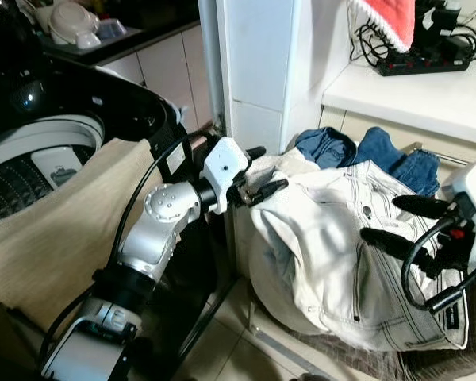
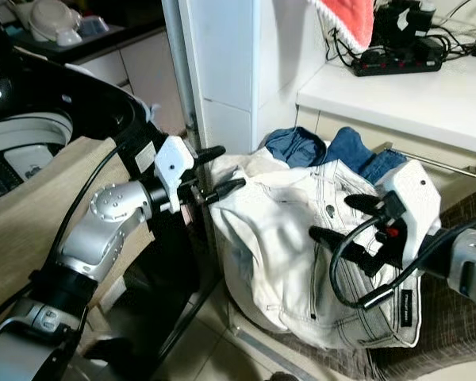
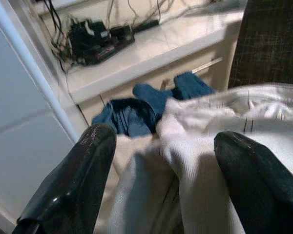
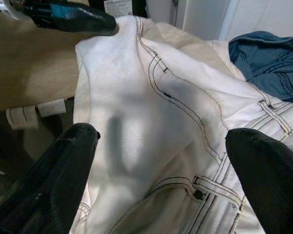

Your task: Clothes washing

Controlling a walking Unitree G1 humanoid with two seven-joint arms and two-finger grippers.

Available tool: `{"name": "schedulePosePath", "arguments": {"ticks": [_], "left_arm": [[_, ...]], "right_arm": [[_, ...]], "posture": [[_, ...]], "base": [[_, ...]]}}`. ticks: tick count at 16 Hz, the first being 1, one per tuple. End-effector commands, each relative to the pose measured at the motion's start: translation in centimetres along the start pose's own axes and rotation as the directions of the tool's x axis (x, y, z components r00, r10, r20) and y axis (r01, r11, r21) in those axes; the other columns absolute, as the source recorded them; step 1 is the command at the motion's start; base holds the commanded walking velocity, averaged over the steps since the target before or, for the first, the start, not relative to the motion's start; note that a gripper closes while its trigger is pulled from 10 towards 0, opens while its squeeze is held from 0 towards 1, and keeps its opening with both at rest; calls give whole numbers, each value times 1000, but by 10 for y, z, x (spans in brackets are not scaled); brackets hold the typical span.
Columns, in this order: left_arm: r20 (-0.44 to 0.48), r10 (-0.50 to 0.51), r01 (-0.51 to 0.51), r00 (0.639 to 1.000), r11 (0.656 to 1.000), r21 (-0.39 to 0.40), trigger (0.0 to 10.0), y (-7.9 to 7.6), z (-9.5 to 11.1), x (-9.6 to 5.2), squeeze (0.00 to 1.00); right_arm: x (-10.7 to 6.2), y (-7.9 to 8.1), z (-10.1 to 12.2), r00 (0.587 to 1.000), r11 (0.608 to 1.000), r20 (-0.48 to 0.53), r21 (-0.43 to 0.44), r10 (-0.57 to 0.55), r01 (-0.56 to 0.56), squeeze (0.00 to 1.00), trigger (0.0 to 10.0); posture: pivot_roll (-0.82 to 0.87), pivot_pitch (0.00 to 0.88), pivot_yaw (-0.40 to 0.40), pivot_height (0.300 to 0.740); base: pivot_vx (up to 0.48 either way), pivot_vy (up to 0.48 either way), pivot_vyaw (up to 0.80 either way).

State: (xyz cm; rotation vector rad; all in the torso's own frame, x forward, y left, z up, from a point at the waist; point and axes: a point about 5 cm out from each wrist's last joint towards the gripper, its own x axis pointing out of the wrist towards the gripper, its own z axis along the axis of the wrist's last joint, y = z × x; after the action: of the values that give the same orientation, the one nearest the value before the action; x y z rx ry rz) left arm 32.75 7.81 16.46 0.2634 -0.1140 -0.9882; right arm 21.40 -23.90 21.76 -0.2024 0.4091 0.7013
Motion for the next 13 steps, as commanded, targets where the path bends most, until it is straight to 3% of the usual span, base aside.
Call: {"name": "schedulePosePath", "arguments": {"ticks": [1,4,7,10,11,12,13], "left_arm": [[-42,-14,14,999,1000,-9,10000,-2,-4,0,0],[-52,-77,63,996,970,-233,10000,-19,-20,6,0],[-114,2,-22,994,985,-171,10000,-17,-30,11,0],[-76,2,-19,997,974,-225,10000,-16,-25,11,0],[-62,-13,-3,998,970,-245,3529,-17,-24,11,0],[-56,-21,7,998,969,-248,0,-18,-24,12,0],[-57,-28,13,998,969,-248,0,-19,-25,11,0]], "right_arm": [[2,1,5,1000,1000,15,-19,15,-14,0,10000],[4,3,5,999,999,17,-18,33,-33,0,10000],[4,4,6,999,999,17,-25,41,-41,0,10000],[3,4,6,999,998,17,-25,49,-49,0,10000],[4,4,6,998,998,17,-27,54,-54,0,10000],[4,4,5,998,998,17,-28,56,-56,0,10000],[6,4,5,998,998,17,-30,56,-56,0,10000]], "posture": [[-233,6,49,740],[-233,6,47,740],[-237,5,48,740],[-235,4,44,740],[-235,4,44,740],[-233,3,44,740],[-233,3,44,740]], "base": [[0,0,0],[0,0,0],[0,0,0],[0,0,0],[0,0,0],[0,0,0],[0,0,0]]}}
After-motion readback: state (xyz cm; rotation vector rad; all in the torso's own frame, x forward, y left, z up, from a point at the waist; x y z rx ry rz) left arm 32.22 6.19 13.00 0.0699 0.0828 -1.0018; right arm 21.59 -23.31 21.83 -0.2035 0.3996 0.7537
